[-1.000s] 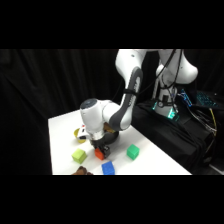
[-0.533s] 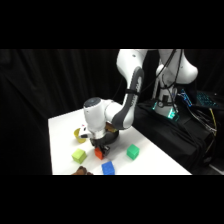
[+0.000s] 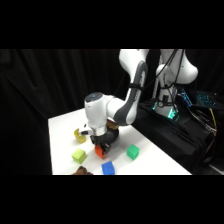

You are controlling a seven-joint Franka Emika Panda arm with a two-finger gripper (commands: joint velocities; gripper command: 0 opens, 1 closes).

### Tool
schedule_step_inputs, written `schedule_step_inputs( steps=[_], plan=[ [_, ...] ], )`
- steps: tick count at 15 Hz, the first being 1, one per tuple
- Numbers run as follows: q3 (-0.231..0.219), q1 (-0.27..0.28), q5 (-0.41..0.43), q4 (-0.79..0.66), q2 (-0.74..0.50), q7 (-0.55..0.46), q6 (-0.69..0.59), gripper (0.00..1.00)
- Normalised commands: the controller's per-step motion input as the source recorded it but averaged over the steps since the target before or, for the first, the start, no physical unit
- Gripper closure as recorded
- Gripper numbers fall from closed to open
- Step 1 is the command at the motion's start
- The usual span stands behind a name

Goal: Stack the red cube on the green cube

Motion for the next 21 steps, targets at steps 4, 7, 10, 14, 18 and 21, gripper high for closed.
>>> schedule_step_inputs(
  steps=[4, 7, 10, 14, 18, 21],
  plan=[
    [-0.064, 0.12, -0.084, -0.14, -0.32, 0.19, -0.21, 0.74],
    [-0.055, 0.143, -0.09, -0.25, -0.39, 0.23, -0.14, 0.74],
    [-0.036, 0.142, -0.092, -0.34, -0.43, 0.24, -0.09, 0.74],
    [-0.022, 0.146, -0.121, -0.4, -0.44, 0.27, -0.05, 0.74],
    [0.002, 0.129, -0.15, -0.41, -0.42, 0.29, 0.0, 0.74],
    [0.034, 0.089, -0.145, -0.38, -0.37, 0.26, 0.05, 0.74]
  ],
)
